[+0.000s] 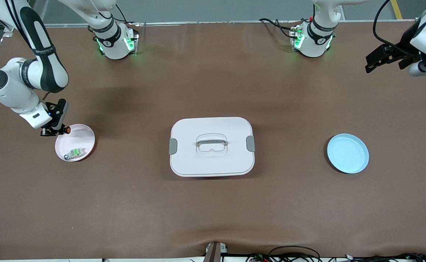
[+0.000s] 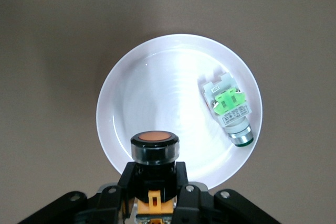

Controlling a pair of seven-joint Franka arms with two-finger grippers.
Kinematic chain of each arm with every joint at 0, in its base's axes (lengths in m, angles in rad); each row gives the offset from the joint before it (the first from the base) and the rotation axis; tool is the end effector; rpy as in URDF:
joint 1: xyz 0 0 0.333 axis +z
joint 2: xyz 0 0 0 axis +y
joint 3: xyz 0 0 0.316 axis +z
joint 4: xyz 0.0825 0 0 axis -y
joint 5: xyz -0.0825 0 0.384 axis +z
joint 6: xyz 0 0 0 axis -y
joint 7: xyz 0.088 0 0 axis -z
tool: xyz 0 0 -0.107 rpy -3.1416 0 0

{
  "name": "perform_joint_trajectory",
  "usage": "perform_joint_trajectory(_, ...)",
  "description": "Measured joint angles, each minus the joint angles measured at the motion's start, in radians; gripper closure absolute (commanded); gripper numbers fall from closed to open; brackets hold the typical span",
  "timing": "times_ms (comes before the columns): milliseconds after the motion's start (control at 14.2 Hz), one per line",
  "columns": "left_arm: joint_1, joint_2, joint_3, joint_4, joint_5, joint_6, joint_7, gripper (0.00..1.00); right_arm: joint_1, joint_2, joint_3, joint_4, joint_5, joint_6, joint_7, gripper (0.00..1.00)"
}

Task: Transfer orange switch to right arm and place
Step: 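Lower the orange switch onto the white plate with the right gripper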

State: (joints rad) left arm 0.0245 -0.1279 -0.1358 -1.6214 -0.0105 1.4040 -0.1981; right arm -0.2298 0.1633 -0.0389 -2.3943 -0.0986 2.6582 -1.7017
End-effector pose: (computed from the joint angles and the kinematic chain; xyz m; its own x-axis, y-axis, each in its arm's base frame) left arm 0.4927 -0.0614 0.6538 0.9923 0.0880 -0.0874 0.0862 -0.9960 -0.0245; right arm 0.4938 -0.1333 0.2589 0.0550 0.9958 -0.0728 0.9949 -0.0485 0.0889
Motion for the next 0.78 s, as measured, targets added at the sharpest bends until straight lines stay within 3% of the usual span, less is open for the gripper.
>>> perform_joint_trajectory(635, 0.005, 0.001, 0.007, -0.008, 0.0, 0.035, 0.0, 0.0, 0.0, 0.097, 0.0, 0.0, 0.0, 0.098, 0.0, 0.77)
perform_joint_trajectory(776, 0.008, 0.002, 0.009, -0.008, 0.0, 0.035, 0.0, 0.0, 0.0, 0.106, 0.0, 0.001, 0.0, 0.103, 0.0, 0.71)
